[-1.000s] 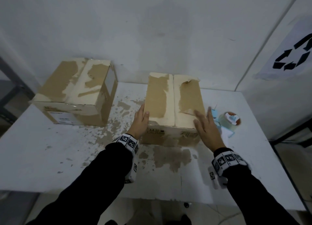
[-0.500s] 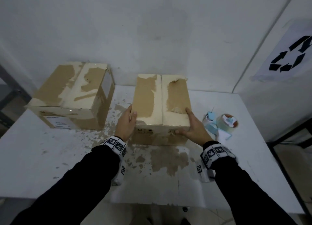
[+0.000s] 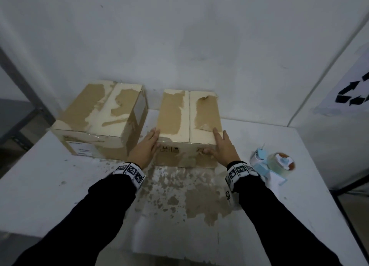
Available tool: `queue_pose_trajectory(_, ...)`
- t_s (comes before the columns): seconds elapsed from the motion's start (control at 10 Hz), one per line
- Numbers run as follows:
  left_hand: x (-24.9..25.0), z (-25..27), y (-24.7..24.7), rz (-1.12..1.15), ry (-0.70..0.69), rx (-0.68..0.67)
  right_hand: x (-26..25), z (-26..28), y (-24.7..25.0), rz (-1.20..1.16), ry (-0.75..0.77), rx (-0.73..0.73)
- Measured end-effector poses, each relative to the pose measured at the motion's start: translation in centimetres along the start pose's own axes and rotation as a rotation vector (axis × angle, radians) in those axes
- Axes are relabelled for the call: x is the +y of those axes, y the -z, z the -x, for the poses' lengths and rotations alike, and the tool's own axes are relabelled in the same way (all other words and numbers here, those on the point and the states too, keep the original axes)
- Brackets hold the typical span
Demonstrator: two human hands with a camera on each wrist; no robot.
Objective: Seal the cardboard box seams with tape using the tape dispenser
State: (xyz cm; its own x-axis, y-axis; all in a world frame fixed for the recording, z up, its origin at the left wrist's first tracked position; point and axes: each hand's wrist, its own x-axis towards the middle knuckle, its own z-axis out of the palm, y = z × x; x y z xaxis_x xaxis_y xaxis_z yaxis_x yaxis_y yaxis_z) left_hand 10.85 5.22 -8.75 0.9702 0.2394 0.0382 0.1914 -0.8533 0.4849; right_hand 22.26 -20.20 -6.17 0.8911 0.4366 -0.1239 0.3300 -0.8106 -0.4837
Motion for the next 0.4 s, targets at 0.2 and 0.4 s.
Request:
queue_pose_trajectory(0.2, 0.2, -0.7, 0.7, -0.02, 0.022, -0.093, -0.3, -0.5, 0.5, 0.066, -0.071, -0.015)
queue_pose_trajectory(0.4, 0.0, 2.0, 1.7, 0.179, -0.076, 0.019, -0.3, 1.8, 0.9, -0.118, -0.054, 0.099)
